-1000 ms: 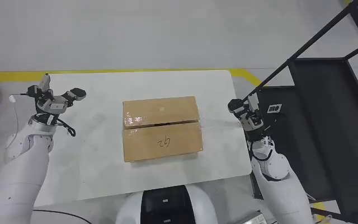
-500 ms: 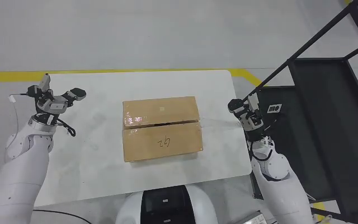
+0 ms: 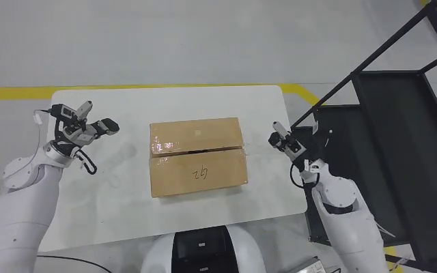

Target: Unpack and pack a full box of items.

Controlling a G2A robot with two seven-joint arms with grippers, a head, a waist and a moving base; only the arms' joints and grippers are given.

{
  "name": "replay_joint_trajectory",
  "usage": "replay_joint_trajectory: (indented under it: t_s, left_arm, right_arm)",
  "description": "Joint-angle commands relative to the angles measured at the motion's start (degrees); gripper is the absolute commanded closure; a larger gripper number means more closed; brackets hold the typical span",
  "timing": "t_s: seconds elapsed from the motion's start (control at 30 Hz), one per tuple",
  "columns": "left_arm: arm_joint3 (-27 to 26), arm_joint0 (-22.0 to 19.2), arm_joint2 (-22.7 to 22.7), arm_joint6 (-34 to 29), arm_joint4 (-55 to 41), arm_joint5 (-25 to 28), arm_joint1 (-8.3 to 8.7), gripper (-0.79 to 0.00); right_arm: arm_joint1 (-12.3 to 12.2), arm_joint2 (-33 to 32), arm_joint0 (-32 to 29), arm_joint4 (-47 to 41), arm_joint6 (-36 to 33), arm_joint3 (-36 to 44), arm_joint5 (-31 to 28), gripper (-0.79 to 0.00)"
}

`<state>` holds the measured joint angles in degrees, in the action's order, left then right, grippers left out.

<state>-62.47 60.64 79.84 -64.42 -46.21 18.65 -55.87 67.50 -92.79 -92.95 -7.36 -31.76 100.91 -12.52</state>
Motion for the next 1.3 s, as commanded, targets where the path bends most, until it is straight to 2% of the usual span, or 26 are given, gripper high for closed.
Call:
replay_joint_trajectory:
  t_s: [0.0, 0.1, 0.23, 0.77, 1.0, 1.27]
  left_arm:
    - [0.86, -0.76, 0.29, -3.22, -0.16, -0.4, 0.1, -0.785]
    - [1.64, -1.5, 0.43, -5.1, -1.14, -1.79, 0.12, -0.785]
    - [1.64, -1.5, 0.43, -5.1, -1.14, -1.79, 0.12, -0.785]
    - [1.64, -1.5, 0.43, -5.1, -1.14, -1.79, 0.12, -0.785]
    - [-1.0, 0.04, 0.79, -2.12, 0.69, -2.4, 0.11, -0.785]
    - [-0.46, 0.08, 0.85, -2.7, 2.39, -2.73, 0.1, -0.785]
  right_arm:
    - [-0.51, -0.78, 1.36, -1.4, -8.42, -0.78, 1.13, -0.785]
    - [-1.34, -1.5, 3.91, -0.85, -18.3, -2.16, 2.03, -0.785]
    - [-1.89, -0.97, 7.58, -3.4, -26.17, -4.92, 2.2, -0.785]
    - [-1.89, -0.79, 7.57, -3.19, -26.15, -4.77, 2.06, -0.785]
    - [-2.59, 2.24, 9.56, 2.23, -32.02, -5.61, -0.61, -0.785]
    - [-2.87, 5.36, 11.08, -0.14, -34.96, -8.7, -3.38, -0.785]
